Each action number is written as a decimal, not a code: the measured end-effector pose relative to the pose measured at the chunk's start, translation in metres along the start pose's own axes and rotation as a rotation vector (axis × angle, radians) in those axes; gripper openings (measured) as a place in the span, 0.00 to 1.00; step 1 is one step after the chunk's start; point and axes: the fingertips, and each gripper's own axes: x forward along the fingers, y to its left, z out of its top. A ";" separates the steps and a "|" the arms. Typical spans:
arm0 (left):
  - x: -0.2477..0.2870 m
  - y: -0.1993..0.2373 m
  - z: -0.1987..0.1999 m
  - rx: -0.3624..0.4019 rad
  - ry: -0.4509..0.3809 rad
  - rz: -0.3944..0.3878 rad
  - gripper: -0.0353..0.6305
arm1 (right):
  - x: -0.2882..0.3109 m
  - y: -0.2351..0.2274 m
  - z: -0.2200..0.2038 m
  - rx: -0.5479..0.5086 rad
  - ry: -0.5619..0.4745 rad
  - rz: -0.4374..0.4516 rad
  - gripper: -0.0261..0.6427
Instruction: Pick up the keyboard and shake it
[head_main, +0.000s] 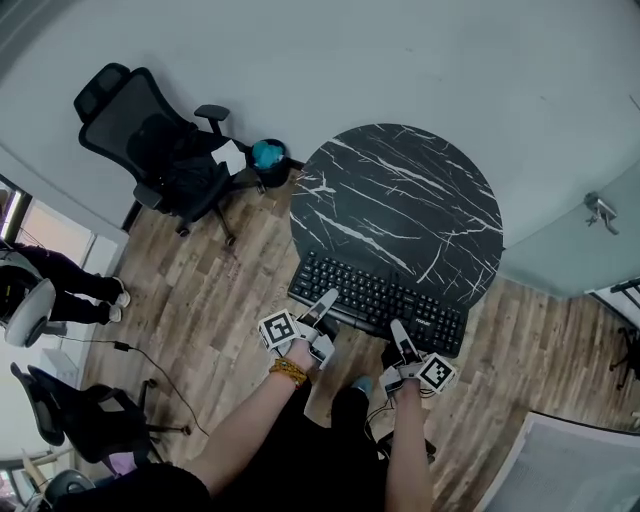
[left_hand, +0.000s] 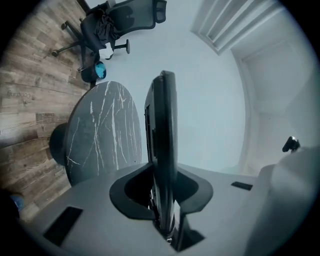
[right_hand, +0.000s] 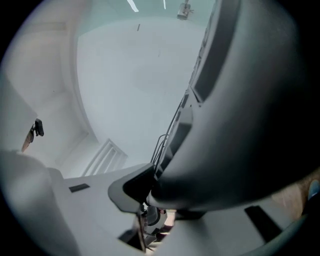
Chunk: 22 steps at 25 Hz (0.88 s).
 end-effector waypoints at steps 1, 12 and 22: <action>-0.001 0.008 0.000 0.006 0.002 0.015 0.18 | -0.001 -0.009 -0.004 0.023 -0.007 -0.015 0.21; 0.007 0.079 0.006 -0.004 -0.015 0.145 0.18 | 0.004 -0.097 -0.015 0.091 0.023 -0.193 0.22; 0.020 0.117 0.006 0.014 -0.005 0.236 0.19 | 0.016 -0.134 -0.018 0.199 0.012 -0.254 0.24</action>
